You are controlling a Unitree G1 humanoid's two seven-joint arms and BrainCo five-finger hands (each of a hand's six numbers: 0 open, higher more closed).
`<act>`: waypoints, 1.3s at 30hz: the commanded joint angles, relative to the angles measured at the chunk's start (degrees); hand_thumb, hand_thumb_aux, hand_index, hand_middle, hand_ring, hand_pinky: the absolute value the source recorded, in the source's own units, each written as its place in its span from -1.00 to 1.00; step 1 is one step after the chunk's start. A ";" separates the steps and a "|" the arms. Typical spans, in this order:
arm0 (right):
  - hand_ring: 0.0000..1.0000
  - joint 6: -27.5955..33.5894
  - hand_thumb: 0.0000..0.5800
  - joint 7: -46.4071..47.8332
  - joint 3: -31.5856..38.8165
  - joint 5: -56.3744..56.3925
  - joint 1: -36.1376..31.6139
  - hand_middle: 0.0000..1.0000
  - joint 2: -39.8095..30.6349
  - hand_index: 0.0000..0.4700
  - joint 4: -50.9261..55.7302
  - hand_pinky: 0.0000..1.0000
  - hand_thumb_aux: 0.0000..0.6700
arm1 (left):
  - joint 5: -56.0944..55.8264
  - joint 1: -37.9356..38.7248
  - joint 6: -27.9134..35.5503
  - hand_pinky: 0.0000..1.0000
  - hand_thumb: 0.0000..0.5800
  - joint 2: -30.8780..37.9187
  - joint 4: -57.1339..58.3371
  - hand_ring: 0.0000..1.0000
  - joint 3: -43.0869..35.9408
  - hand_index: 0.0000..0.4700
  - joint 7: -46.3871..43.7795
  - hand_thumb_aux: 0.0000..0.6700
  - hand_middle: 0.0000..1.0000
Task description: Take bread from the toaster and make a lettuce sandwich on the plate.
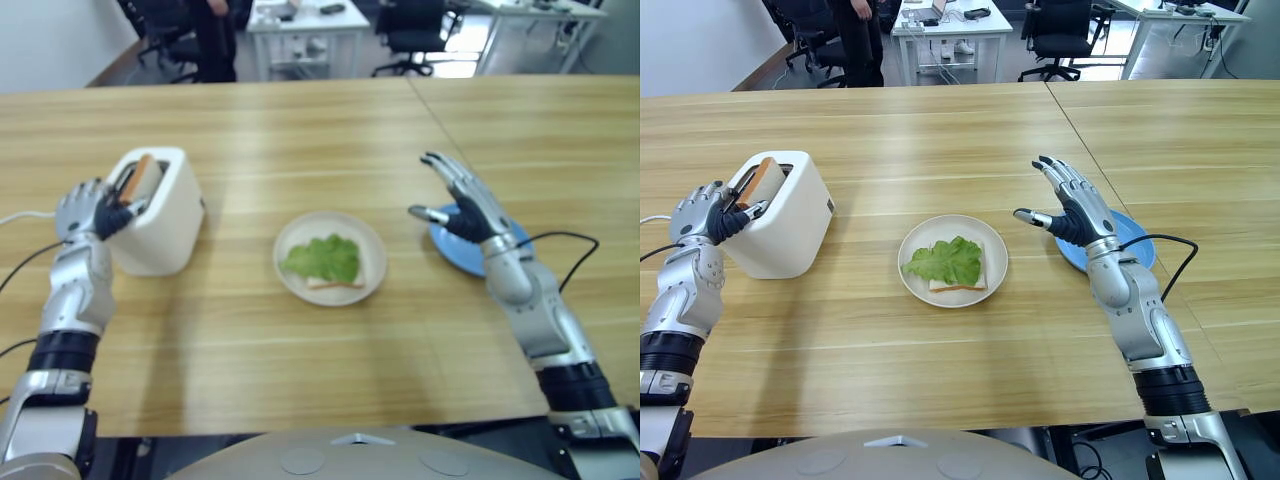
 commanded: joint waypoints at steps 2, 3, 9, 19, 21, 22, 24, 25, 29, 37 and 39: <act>-1.00 -0.18 -1.00 -0.03 0.03 -0.84 0.63 -1.00 0.03 -1.00 0.96 -1.00 -1.00 | -0.49 1.40 -1.21 1.00 1.00 0.67 -5.55 1.00 0.73 0.96 4.84 1.00 1.00; -1.00 -0.18 -1.00 -0.07 0.02 -0.90 0.67 -1.00 0.05 -1.00 0.99 -1.00 -1.00 | -0.49 1.57 -1.49 1.00 1.00 0.69 -6.42 1.00 0.71 0.96 5.61 1.00 1.00; -1.00 -0.16 -1.00 -0.20 0.22 -1.27 0.61 -1.00 0.27 -1.00 1.33 -1.00 -1.00 | 0.24 3.34 -3.83 1.00 1.00 0.04 -15.89 1.00 2.34 0.96 12.60 1.00 1.00; -1.00 -0.16 -1.00 -0.67 0.34 -1.51 1.00 -1.00 0.67 -1.00 1.83 -1.00 -1.00 | -18.05 3.27 -16.30 1.00 1.00 -7.06 -34.17 1.00 10.43 0.96 13.11 1.00 1.00; -1.00 -0.13 -1.00 -0.84 0.36 -1.36 1.04 -1.00 0.97 -1.00 1.97 -1.00 -1.00 | -25.64 1.58 -18.45 1.00 1.00 -11.21 -31.90 1.00 6.76 0.96 7.63 1.00 1.00; -1.00 -0.15 -1.00 -0.89 0.41 -1.27 0.88 -1.00 1.16 -1.00 2.16 -1.00 -1.00 | -29.27 0.95 -18.86 1.00 1.00 -13.53 -30.52 1.00 4.91 0.96 4.61 1.00 1.00; -1.00 -0.19 -1.00 -0.97 0.48 -1.20 0.69 -1.00 1.42 -1.00 2.44 -1.00 -1.00 | -35.73 0.17 -18.89 1.00 1.00 -18.43 -27.62 1.00 1.95 0.96 -0.70 1.00 1.00; -1.00 -0.20 -1.00 -0.98 0.48 -1.13 0.61 -1.00 1.55 -1.00 2.60 -1.00 -1.00 | -38.90 -0.23 -18.40 1.00 1.00 -20.69 -25.70 1.00 0.18 0.96 -4.28 1.00 1.00; -1.00 -0.29 -1.00 -1.22 0.00 -0.85 0.75 -1.00 1.85 -1.00 3.02 -1.00 -1.00 | -44.64 -1.89 -18.19 1.00 1.00 -26.65 -15.42 1.00 -5.53 0.96 -14.20 1.00 1.00; -1.00 -0.69 -1.00 -1.78 0.30 -0.73 0.25 -1.00 2.28 -1.00 5.03 -1.00 -1.00 | -43.28 -10.29 -22.01 1.00 1.00 -30.20 13.07 1.00 -11.90 0.96 -25.08 1.00 1.00; -1.00 -0.78 -1.00 -1.79 0.50 -0.80 0.18 -1.00 2.40 -1.00 5.31 -1.00 -1.00 | -42.78 -12.01 -22.96 1.00 1.00 -30.28 17.28 1.00 -12.61 0.96 -26.92 1.00 1.00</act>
